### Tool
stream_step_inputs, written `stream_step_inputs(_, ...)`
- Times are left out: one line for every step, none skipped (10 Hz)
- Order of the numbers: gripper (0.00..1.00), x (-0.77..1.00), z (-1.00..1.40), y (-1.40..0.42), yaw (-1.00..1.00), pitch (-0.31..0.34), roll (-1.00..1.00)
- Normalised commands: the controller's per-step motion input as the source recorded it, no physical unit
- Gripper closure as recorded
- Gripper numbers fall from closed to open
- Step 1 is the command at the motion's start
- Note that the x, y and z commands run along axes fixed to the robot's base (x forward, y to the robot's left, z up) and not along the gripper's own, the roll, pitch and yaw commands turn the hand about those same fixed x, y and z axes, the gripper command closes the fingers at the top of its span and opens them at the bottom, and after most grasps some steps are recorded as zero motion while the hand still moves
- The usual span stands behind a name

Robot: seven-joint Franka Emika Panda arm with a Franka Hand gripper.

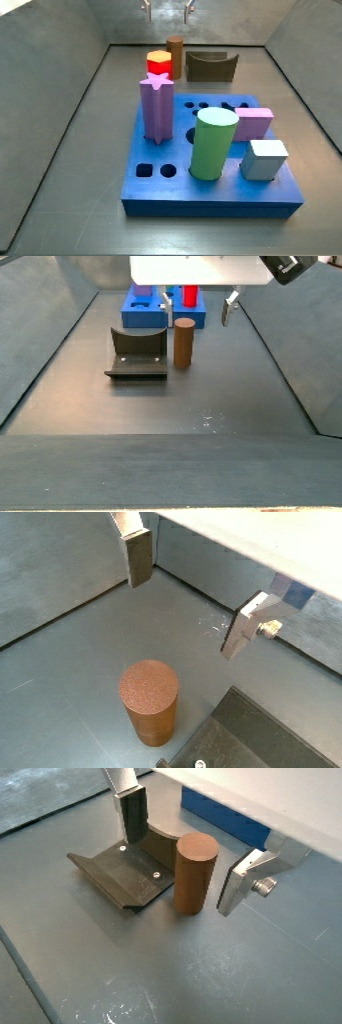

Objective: Pick up the round object. Move to above the board. Insert the round object.
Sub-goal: Pick up the round object.

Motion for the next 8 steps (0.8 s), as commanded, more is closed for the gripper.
stream_step_inputs(0.0, 0.0, 0.0, 0.02, 0.0, 0.0, 0.0)
stream_step_inputs(0.0, 0.01, -0.07, -0.03, 0.0, 0.0, 0.07)
stream_step_inputs(0.0, 0.18, -0.27, -0.37, 0.0, 0.0, 0.01)
stream_step_inputs(0.0, 0.36, -0.45, -0.51, 0.0, 0.0, 0.08)
stream_step_inputs(0.0, 0.42, -0.45, -0.53, -0.02, 0.054, 0.0)
stream_step_inputs(0.0, 0.49, -0.4, -0.43, -0.03, 0.111, 0.0)
stream_step_inputs(0.0, 0.45, -0.37, -0.31, -0.05, 0.103, -0.05)
stream_step_inputs(0.0, 0.15, -0.43, -0.08, -0.03, 0.0, -0.06)
